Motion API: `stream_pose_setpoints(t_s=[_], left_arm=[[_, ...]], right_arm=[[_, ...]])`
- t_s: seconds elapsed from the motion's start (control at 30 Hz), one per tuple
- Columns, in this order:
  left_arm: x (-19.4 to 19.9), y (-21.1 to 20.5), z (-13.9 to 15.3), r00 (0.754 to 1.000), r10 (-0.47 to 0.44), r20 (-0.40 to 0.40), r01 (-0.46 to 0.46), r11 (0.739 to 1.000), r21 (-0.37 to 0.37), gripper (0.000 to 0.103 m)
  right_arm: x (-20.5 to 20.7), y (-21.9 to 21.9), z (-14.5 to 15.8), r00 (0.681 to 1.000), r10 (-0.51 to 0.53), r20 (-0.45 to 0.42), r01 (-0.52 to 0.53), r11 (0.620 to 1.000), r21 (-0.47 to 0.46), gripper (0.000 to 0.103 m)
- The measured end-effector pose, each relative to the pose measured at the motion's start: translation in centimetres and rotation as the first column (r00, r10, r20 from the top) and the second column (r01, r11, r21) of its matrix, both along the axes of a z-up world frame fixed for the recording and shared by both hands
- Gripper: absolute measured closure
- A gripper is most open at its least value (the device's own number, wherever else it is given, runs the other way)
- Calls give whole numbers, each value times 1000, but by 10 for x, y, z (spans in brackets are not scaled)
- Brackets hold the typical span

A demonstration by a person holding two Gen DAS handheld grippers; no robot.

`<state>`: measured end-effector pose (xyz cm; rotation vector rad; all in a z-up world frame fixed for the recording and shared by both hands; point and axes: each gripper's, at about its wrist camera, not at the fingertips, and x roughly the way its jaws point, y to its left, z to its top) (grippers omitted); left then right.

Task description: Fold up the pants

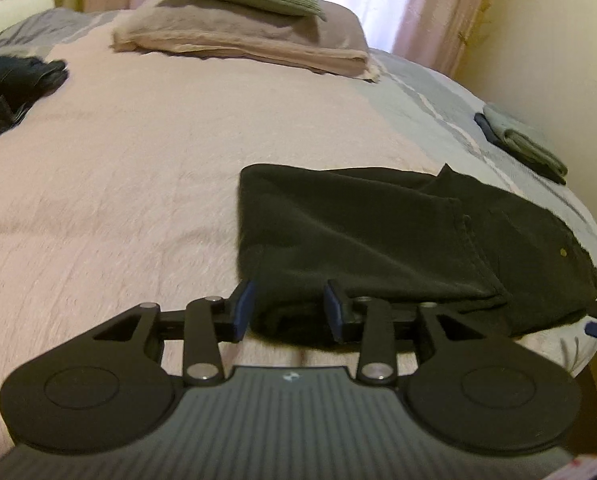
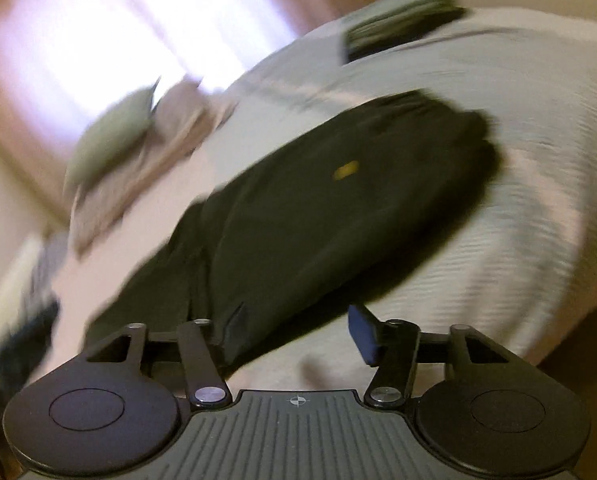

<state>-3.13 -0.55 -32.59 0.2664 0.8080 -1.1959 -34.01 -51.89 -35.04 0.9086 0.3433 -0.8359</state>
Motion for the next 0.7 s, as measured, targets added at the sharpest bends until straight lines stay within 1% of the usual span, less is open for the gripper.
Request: stream_pose_setpoints(t_s=[0.03,0.1,0.17,0.23,0.3,0.47,0.53,0.6,0.63,0.67,0.7], left_arm=[[2,4,1,1000,11,-7,-11,1000,2,68],[5,10,2,999,35,-12,-35,999,1,68],[10,14,3,998,61,-10,-61,998,0,68],[14,18,3,997,83,-9,-83,997,-2,67],[19,20,2,995,103,-13,-103,995,-3,67],[28,22,-3,990,136,-31,-136,991,12,66],[32,23,-5,989,145,-33,-145,989,12,66],[36,24,-7,987,158,-35,-158,987,12,66],[38,24,-8,986,162,-38,-162,987,11,66],[41,25,-9,985,166,-43,-166,986,10,66],[44,25,-11,984,174,-47,-174,985,13,66]], right_arm=[[-14,-5,-1,998,-39,42,38,999,20,44],[-41,-19,-3,983,-122,137,114,992,61,43],[-65,-30,-9,949,-200,243,181,979,97,43],[-80,-43,-17,912,-245,328,212,968,135,43],[-88,-58,-29,881,-285,378,229,955,186,43],[-90,-85,-68,824,-364,433,240,918,315,43],[-90,-89,-79,790,-383,479,237,911,337,44],[-89,-92,-79,762,-360,539,219,926,308,44],[-88,-92,-76,761,-347,549,224,934,279,44],[-85,-93,-75,773,-336,538,226,938,262,44],[-81,-95,-75,798,-329,505,227,940,253,46]])
